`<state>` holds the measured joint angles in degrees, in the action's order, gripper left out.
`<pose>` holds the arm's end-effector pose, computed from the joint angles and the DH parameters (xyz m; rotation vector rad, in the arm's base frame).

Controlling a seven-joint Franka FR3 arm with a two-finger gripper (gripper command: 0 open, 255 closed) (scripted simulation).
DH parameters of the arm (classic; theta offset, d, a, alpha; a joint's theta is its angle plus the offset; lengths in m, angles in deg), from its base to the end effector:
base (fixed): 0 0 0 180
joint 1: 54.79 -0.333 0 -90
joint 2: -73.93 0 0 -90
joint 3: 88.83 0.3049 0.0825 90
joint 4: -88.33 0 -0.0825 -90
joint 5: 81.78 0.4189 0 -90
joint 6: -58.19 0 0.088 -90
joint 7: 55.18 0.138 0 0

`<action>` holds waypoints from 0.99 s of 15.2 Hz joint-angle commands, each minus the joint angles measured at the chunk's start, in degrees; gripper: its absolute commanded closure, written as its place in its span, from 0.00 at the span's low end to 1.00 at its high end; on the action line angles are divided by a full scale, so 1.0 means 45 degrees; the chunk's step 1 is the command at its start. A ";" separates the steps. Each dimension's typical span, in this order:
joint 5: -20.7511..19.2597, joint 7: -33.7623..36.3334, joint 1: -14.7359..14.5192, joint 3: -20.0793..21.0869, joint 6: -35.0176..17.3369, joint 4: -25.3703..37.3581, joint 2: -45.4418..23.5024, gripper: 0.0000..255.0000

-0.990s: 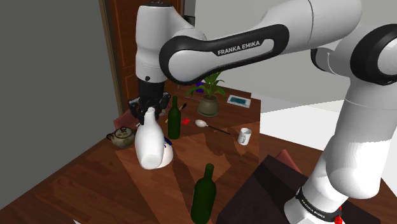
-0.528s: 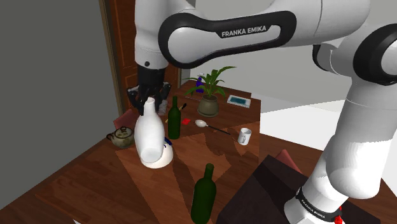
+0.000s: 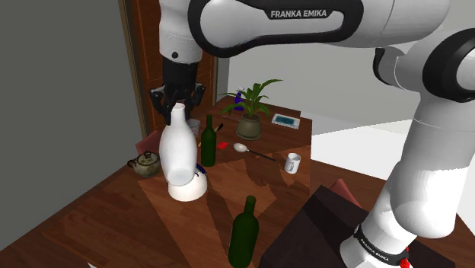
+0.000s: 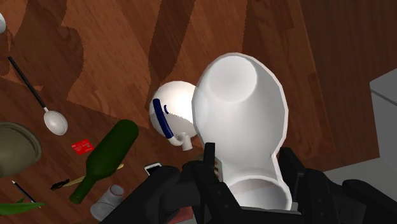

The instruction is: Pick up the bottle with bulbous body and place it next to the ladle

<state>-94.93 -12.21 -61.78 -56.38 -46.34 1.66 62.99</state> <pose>0.5450 0.3814 0.5353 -3.1209 0.0573 -0.3061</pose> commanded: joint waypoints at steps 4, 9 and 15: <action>0.0523 -0.0691 0.0508 -0.0143 0.0130 -0.0407 0.0745 1.00; 0.1819 -0.2542 0.1613 -0.0852 -0.0539 -0.2510 0.2654 1.00; 0.2880 -0.4762 0.2427 -0.2046 -0.0949 -0.4348 0.4376 1.00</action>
<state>-82.71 -31.91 -51.38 -64.71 -51.11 -17.34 81.40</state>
